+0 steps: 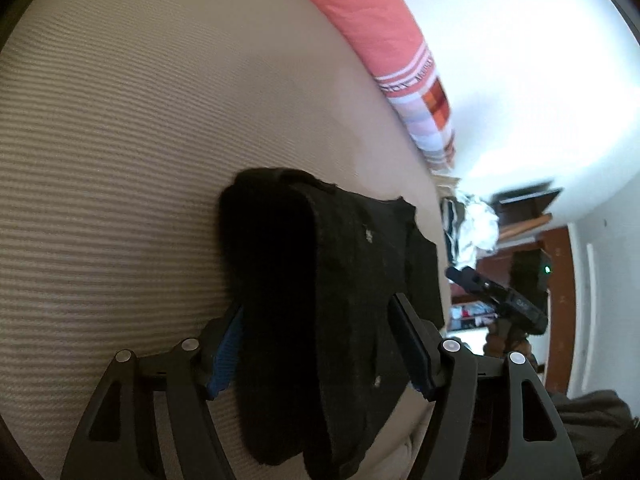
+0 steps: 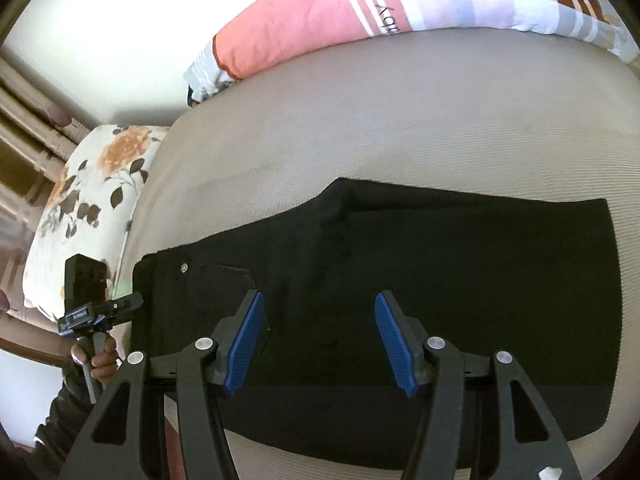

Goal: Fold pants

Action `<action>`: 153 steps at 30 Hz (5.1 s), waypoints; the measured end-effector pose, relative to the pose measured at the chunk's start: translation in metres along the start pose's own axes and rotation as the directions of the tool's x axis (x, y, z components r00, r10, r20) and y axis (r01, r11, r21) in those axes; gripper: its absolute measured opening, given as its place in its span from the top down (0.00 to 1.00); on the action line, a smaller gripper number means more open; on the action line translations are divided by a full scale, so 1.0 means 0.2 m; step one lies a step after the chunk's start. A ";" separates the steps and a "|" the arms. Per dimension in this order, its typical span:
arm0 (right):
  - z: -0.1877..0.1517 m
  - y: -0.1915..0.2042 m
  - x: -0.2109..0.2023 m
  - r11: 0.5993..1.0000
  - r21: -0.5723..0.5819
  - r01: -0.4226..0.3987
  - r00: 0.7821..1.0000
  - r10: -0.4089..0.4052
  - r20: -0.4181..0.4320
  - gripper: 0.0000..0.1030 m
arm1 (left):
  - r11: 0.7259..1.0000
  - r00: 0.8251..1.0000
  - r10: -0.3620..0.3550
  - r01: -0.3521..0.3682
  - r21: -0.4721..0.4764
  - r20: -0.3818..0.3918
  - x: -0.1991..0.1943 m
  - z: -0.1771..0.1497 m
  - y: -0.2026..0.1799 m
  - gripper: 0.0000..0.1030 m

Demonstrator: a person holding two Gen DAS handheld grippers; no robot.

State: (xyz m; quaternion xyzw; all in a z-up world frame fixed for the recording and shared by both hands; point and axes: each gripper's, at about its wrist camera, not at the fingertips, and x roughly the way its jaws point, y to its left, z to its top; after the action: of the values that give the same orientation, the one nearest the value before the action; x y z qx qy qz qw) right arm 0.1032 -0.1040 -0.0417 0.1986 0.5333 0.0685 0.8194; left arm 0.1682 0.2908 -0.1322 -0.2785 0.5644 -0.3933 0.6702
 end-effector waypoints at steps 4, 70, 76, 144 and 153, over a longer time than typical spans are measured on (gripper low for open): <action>-0.01 0.01 0.02 1.000 -0.004 -0.010 1.000 0.010 -0.012 0.46 | 0.999 1.000 0.017 -0.018 0.042 0.008 0.05 -0.01 -0.05 0.34; -0.22 -0.95 -0.51 0.961 0.137 0.239 0.938 -0.265 0.222 0.36 | 0.843 0.858 0.494 -0.512 0.164 0.138 1.34 -0.27 -1.40 0.77; -0.21 -0.95 -0.52 0.962 0.139 0.236 0.939 -0.263 0.221 0.36 | 0.823 0.852 0.497 -0.523 0.221 0.164 1.36 -0.30 -1.46 0.50; 0.04 -0.67 -0.37 0.977 0.035 -0.212 0.973 0.208 0.103 0.89 | 0.690 0.661 0.708 -0.723 -0.042 0.247 0.84 -0.36 -0.90 0.37; 0.00 -1.02 -0.47 0.970 0.190 -0.149 0.979 0.118 0.166 0.89 | 0.685 0.678 0.672 -0.722 0.098 0.298 0.98 -0.26 -1.12 0.37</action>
State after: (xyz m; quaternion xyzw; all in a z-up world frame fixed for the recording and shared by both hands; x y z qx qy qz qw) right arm 0.0434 -0.3203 -0.0434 0.3206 0.4584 0.0537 0.8272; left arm 0.0807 0.0089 -0.0645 -0.0145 0.4991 -0.1267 0.8571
